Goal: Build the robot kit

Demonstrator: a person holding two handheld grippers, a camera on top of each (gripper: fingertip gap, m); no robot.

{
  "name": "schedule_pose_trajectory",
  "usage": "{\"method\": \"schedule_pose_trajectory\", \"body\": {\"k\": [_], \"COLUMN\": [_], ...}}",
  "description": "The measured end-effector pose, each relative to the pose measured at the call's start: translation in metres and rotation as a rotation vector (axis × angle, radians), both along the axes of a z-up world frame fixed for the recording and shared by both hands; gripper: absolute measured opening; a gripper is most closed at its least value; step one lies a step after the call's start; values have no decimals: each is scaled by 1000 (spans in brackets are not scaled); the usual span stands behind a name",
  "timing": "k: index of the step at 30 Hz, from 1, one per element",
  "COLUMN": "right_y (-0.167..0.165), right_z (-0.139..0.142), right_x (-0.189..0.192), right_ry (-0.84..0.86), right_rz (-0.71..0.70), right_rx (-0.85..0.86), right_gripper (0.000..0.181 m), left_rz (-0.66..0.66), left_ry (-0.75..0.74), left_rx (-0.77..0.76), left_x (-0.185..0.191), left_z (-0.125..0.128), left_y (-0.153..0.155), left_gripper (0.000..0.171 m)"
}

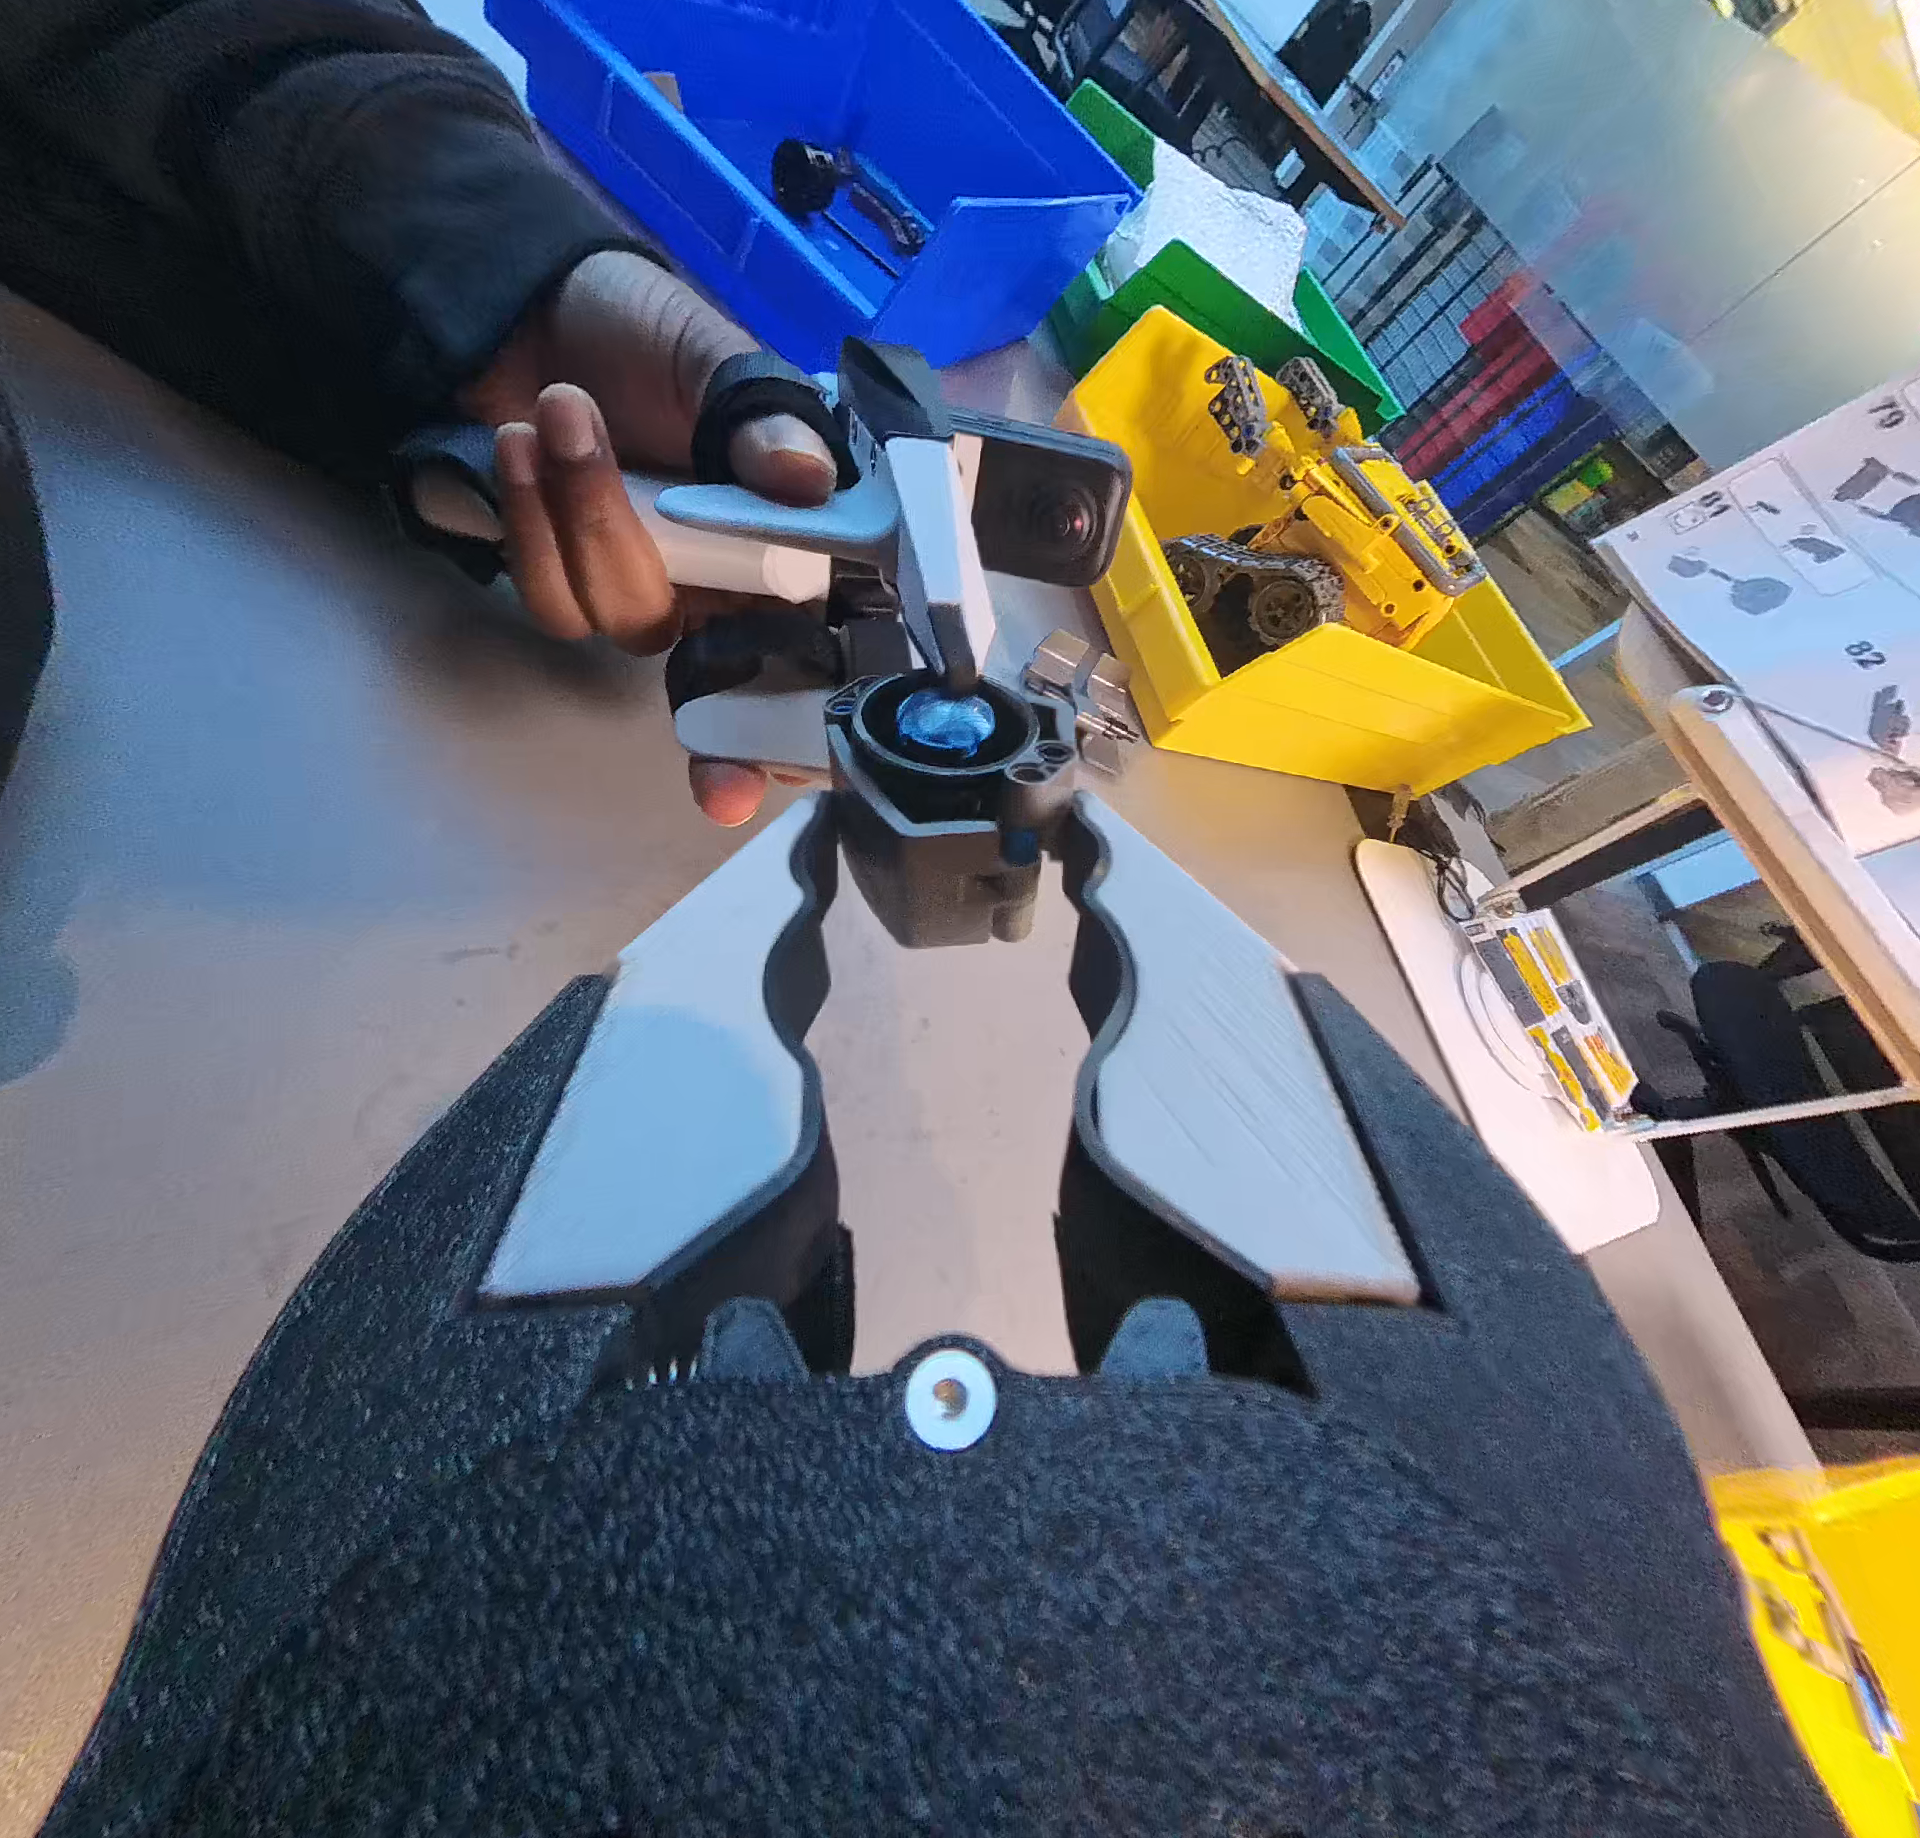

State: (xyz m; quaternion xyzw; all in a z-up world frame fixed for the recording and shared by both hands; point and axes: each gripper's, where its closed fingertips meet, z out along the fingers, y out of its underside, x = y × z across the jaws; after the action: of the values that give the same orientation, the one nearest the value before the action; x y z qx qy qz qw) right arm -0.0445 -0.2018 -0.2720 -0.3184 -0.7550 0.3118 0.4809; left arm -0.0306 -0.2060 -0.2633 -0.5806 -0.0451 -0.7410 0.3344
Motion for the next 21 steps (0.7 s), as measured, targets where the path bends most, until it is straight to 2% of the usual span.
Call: {"method": "schedule_pose_trajectory", "body": {"k": [3, 5, 7, 11, 13, 15, 17, 21], "right_y": [1, 6, 14, 18, 13, 15, 14, 5], "right_z": [-2, -2, -5, -17, -19, -21, -19, 3], "right_x": [-4, -7, -9, -18, -24, -30, -32, -23], "right_ry": [-54, -69, -95, -155, -161, -165, -163, -42], "right_rz": [-1, -29, -79, -169, -181, -217, -205, -42], "right_rx": [-110, -234, -358, -536, -614, -672, -697, -528], "right_gripper": [42, 42, 43, 43, 43, 43, 43, 51], "left_rz": [39, 112, 185, 293, 324, 330, 296, 162], "left_ry": [-4, 86, 229, 633, 723, 698, 603, 284], "left_rx": [3, 69, 152, 286, 298, 272, 228, 142], "left_x": [-7, -16, -25, -22, -21, -24, -28, -28], "left_z": [1, 3, 5, -10, -16, -16, -13, 0], "left_y": [4, 8, 9, 16, 22, 26, 24, 13], "left_gripper": [38, 43, 49, 55, 54, 41, 41, 40]}}
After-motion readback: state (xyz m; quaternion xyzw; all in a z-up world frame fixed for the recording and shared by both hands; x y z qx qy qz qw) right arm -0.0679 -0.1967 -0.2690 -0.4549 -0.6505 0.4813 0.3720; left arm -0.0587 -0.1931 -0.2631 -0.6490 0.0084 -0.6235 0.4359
